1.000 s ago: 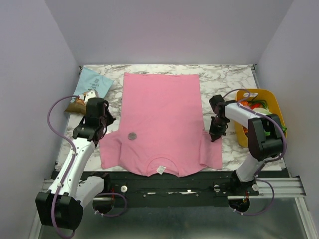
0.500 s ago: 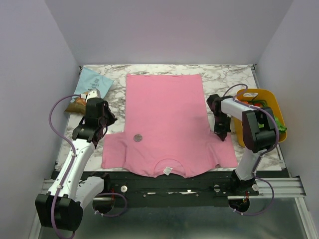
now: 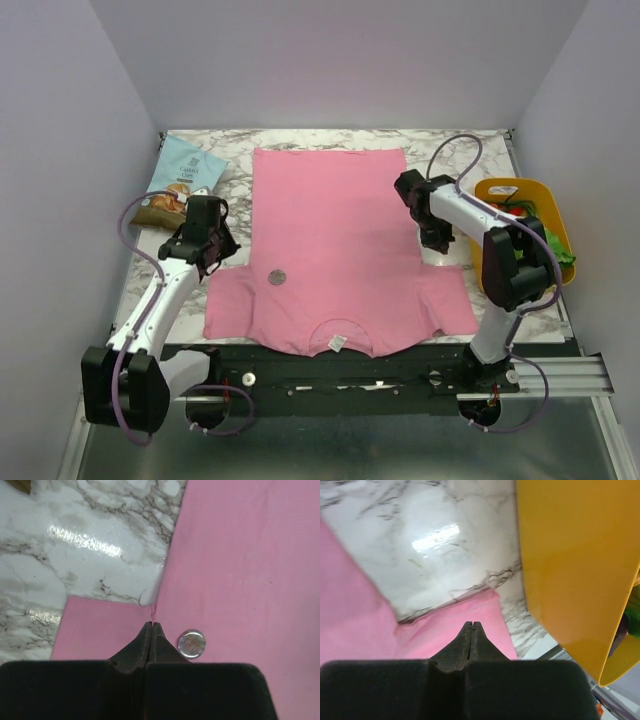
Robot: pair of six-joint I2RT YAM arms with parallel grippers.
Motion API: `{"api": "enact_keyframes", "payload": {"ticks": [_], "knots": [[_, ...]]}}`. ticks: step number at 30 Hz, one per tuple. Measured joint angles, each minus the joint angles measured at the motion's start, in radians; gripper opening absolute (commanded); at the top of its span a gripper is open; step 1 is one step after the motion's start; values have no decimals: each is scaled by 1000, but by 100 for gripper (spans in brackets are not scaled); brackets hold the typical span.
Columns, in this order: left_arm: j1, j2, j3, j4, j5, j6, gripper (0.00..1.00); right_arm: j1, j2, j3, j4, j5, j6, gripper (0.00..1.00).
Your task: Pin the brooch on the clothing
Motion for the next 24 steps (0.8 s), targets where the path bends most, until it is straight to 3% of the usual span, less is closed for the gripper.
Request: {"api": "enact_keyframes", "payload": {"ticks": [12,19,24], "knots": [[-23,240,5,-188,-2,9,0,49,-311,-37,176,-367,-86,1],[-94,457,42,-249,-76,-11,0,49,-322,-110,225,-423,-111,1],[-111,509,85,-295,-161,-26,0,49,-322,-149,248,-461,-112,1]]}}
